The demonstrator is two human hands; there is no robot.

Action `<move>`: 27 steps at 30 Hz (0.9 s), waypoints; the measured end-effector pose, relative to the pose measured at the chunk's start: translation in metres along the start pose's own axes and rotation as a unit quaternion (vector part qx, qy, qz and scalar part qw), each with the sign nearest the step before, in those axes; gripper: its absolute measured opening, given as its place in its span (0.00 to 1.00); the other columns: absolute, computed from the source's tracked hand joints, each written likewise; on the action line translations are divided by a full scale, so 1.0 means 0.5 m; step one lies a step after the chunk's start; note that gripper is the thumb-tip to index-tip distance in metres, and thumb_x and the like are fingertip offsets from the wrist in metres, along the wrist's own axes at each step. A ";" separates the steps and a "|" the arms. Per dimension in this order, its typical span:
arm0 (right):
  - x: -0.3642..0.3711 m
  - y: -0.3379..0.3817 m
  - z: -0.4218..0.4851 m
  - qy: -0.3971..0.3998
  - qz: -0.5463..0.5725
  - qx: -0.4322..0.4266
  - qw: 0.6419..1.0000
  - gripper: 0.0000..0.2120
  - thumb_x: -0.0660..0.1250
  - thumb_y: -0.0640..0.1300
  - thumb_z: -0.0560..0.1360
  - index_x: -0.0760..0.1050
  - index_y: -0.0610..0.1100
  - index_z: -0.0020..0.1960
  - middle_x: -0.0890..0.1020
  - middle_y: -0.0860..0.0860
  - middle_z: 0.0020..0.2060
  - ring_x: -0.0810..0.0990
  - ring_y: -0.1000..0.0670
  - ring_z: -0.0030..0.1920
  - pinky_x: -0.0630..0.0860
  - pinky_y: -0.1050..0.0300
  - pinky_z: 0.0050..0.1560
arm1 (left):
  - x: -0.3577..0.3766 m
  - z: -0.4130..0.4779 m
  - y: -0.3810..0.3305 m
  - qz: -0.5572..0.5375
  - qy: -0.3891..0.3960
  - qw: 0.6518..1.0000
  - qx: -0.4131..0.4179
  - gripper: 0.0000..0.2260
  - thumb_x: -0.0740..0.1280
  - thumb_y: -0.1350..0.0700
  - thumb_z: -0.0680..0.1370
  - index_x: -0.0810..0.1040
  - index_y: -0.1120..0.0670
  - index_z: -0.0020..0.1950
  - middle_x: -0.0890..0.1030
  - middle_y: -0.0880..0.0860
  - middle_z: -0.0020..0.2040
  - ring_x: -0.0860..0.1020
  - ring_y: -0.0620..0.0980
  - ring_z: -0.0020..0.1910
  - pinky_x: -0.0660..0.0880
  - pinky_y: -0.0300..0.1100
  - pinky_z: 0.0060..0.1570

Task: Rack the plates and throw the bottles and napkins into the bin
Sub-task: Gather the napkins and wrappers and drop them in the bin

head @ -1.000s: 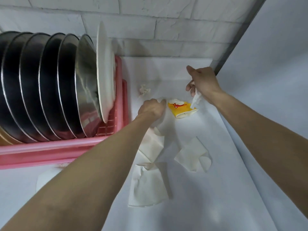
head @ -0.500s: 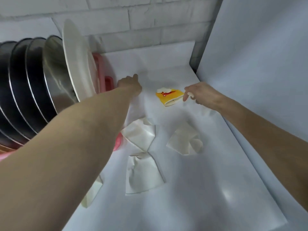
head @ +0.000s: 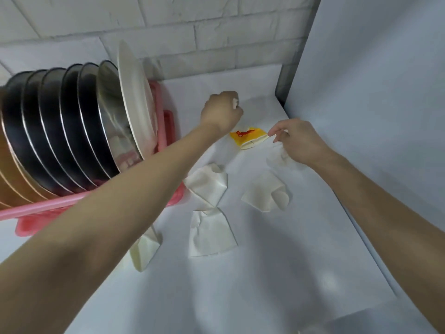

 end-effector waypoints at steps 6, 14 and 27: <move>-0.016 0.012 -0.038 0.035 -0.022 0.030 0.999 0.11 0.64 0.43 0.80 0.83 0.40 0.45 0.80 0.43 0.44 0.74 0.49 0.34 0.69 0.60 0.33 | -0.013 -0.151 -0.030 -0.163 0.034 0.985 0.055 0.04 0.63 0.61 0.78 0.70 0.53 0.49 0.75 0.49 0.39 0.75 0.46 0.35 0.67 0.33 0.33; -0.007 0.026 -0.153 0.039 0.042 0.082 0.995 0.25 0.78 0.54 0.67 0.65 0.43 0.30 0.68 0.51 0.28 0.66 0.51 0.28 0.64 0.59 0.31 | -0.003 -0.305 -0.020 -0.230 0.039 0.972 0.022 0.09 0.61 0.50 0.83 0.75 0.50 0.45 0.78 0.49 0.33 0.75 0.49 0.31 0.72 0.45 0.35; 0.004 -0.041 -0.527 0.024 0.269 0.117 0.956 0.05 0.61 0.36 0.81 0.76 0.38 0.51 0.77 0.41 0.32 0.75 0.43 0.21 0.65 0.60 0.21 | 0.055 -0.586 -0.106 -0.303 0.146 0.942 0.023 0.12 0.73 0.53 0.74 0.70 0.52 0.39 0.76 0.52 0.34 0.77 0.58 0.35 0.75 0.55 0.36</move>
Point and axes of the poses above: each hand's wrist, its own z-axis towards the middle knuckle, its own x-axis out of the palm, y = z × x, the point moved 3 cm from there along z, towards the middle knuckle
